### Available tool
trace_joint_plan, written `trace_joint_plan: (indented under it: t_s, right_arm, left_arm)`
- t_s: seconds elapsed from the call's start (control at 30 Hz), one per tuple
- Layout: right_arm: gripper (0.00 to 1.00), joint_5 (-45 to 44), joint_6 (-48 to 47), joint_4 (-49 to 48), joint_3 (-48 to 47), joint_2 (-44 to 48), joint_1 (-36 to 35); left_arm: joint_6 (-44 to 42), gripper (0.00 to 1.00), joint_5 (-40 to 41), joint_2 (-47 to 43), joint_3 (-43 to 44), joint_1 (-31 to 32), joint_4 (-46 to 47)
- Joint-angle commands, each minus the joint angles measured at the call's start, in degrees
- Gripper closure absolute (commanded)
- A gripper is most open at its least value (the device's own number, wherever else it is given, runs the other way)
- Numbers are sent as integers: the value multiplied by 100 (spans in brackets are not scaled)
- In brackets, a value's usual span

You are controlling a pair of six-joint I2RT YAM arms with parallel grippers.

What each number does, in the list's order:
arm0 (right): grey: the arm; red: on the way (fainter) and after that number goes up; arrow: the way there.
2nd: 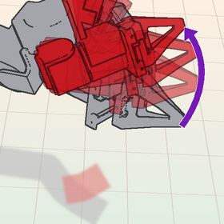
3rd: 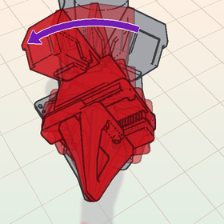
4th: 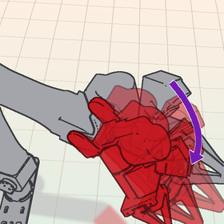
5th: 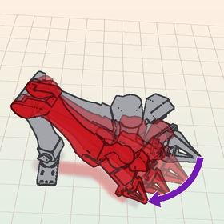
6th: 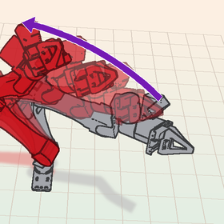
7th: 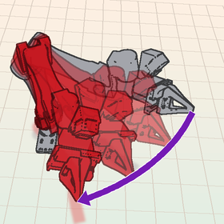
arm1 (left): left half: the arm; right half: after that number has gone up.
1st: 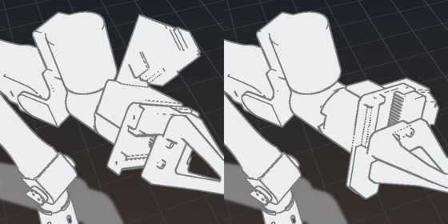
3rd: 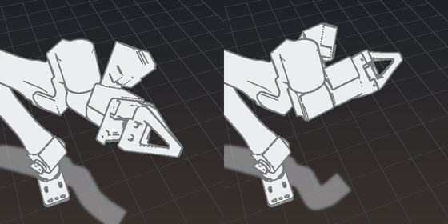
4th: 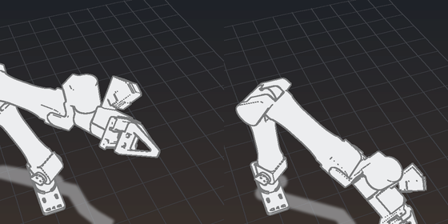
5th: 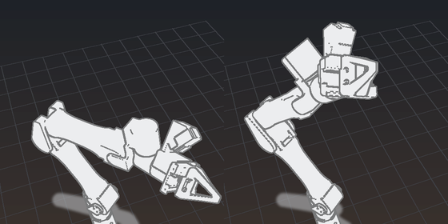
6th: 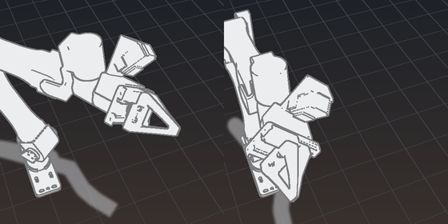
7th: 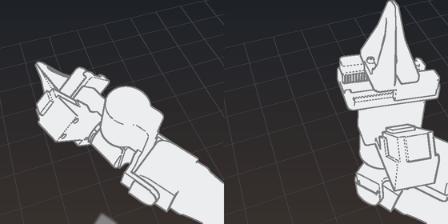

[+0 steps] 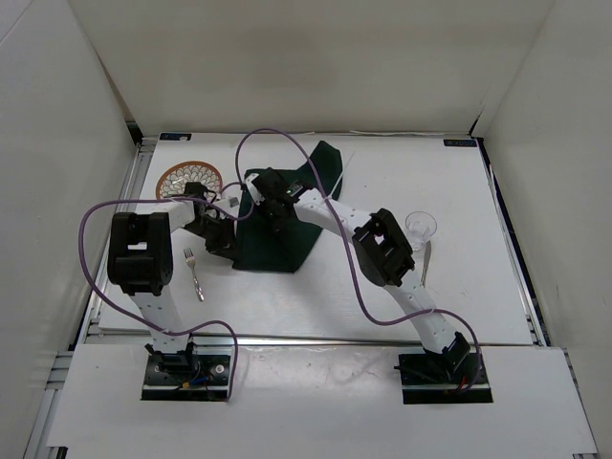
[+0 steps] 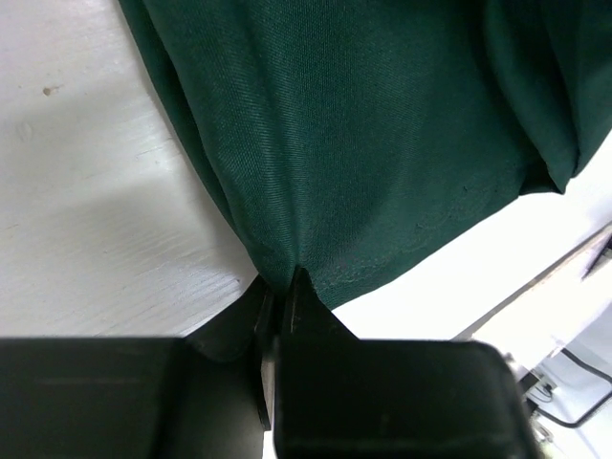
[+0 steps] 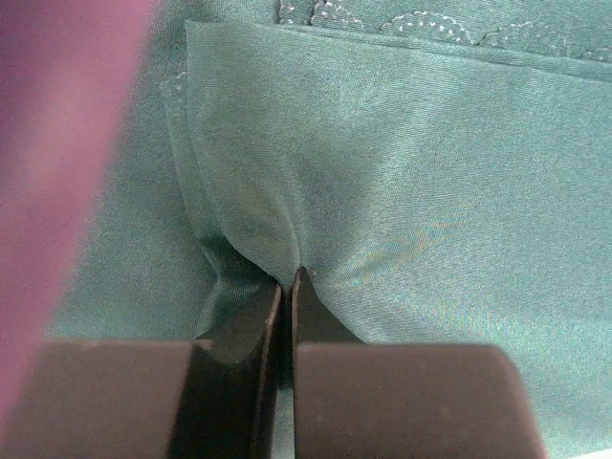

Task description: Set the dinner table for one person

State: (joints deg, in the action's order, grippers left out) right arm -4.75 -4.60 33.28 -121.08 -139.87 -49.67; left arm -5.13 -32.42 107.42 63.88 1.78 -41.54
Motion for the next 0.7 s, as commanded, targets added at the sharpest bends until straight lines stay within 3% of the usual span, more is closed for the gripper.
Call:
trace_joint_plan:
  t_s: [0.0,0.37,0.67]
  right_arm:
    - [100,1,56,83,171,-75,-166]
    - [100,-684,-50,152,839,856,71]
    - [100,-1001,-102,205,2412,1972,993]
  left_arm:
    - [-331,90,87,192,-253,24,-38]
    - [-437,90,193,87,-306,-213,-38]
    - [-437,90,131,34,-306,-266,-38]
